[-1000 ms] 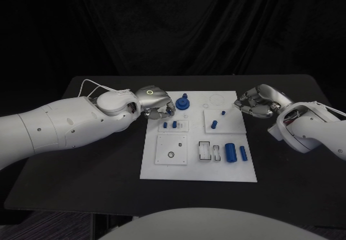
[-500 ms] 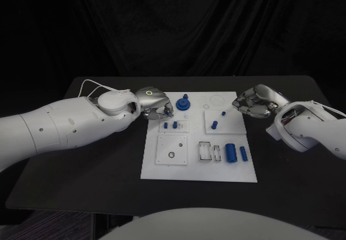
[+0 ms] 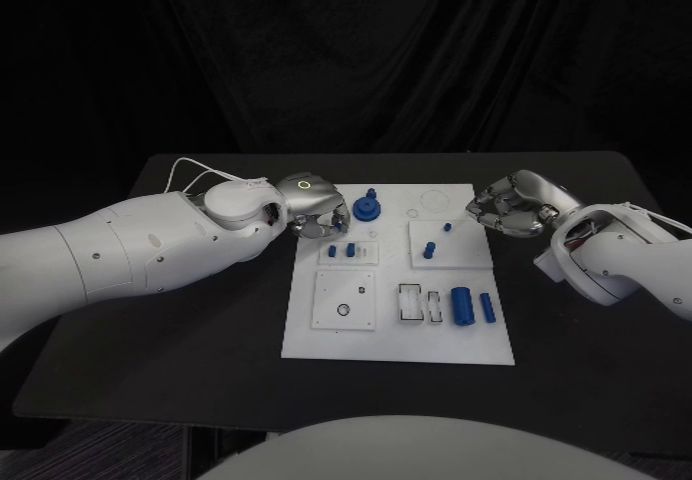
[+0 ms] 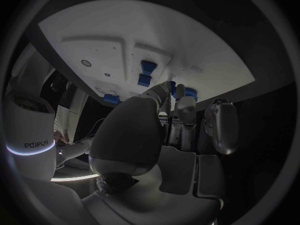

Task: Assemble the parts on the task board

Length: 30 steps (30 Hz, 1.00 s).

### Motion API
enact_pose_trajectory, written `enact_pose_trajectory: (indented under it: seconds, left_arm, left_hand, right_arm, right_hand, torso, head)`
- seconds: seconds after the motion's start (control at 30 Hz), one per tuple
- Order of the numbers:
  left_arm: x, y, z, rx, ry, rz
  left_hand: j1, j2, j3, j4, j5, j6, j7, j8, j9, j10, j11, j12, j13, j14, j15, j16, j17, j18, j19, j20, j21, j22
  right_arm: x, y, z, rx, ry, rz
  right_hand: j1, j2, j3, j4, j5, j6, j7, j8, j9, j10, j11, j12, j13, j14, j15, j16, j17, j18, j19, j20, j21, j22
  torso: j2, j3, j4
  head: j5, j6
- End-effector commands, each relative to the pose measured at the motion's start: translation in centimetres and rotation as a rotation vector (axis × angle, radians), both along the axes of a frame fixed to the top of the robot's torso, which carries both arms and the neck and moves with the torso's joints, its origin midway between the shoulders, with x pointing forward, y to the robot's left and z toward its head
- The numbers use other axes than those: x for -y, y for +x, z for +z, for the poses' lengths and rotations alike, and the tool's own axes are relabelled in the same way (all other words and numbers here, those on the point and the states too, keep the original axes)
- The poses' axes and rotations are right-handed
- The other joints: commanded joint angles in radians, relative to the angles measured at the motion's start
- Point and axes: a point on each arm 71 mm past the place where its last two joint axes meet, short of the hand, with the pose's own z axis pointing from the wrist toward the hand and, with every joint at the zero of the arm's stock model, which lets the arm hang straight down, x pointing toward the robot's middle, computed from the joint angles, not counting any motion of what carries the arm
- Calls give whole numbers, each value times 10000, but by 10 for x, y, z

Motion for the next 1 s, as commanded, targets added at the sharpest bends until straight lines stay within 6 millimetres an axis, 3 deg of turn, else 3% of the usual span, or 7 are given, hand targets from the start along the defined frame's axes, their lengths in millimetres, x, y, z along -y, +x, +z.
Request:
enact_pose_trajectory:
  seconds: [0.03,0.17,0.53,1.0]
  left_arm:
    - [3,0,-2,-68,14,-30]
    - [4,0,-3,-113,52,-36]
    - [6,1,-12,-356,240,111]
    - [11,1,-14,-267,115,54]
  left_hand:
    - [-100,13,13,75,-42,-56,-34,-40,-11,12,-58,-32,-10,-104,2,-57,-14,-131,-60,26,-29,1872]
    - [-105,19,10,79,-48,-56,-46,-42,-10,22,-59,-30,-7,-115,1,-67,-32,-129,-66,27,-37,1869]
    - [-127,33,-9,98,-55,-115,-88,-84,-22,63,-63,-26,13,-130,-5,-74,-47,-128,-71,29,-44,1868]
    - [-136,75,-20,112,-75,-142,-130,-109,-27,77,-70,-24,50,-139,-6,-72,-48,-128,-76,33,-50,1867]
  right_arm:
    - [1,0,-2,-147,-47,-109]
    - [2,0,-2,-157,-51,-126]
    - [1,0,-2,-205,-67,-134]
    - [1,0,-3,-286,-95,-170]
  right_hand:
    - [58,-39,44,-6,46,-79,-12,-33,8,-85,-5,-54,-8,178,-20,-39,-7,-48,-92,10,-38,1233]
    - [58,-39,44,-6,46,-79,-12,-33,8,-85,-5,-54,-8,178,-20,-39,-7,-48,-92,10,-38,1233]
    - [61,-30,54,-3,43,-87,-7,-37,11,-86,-1,-53,-4,175,-16,-43,-9,-45,-100,13,-59,1229]
    - [64,-17,66,0,38,-95,-3,-41,14,-100,2,-66,-24,168,-13,-55,-24,-41,-108,16,-82,1223]
  torso:
    - [-13,10,0]
    - [-12,12,22]
    - [0,-3,-8]
    - [-13,8,15]
  head:
    - [-30,-1]
    - [-54,-1]
    - [-15,-1]
    - [-50,-1]
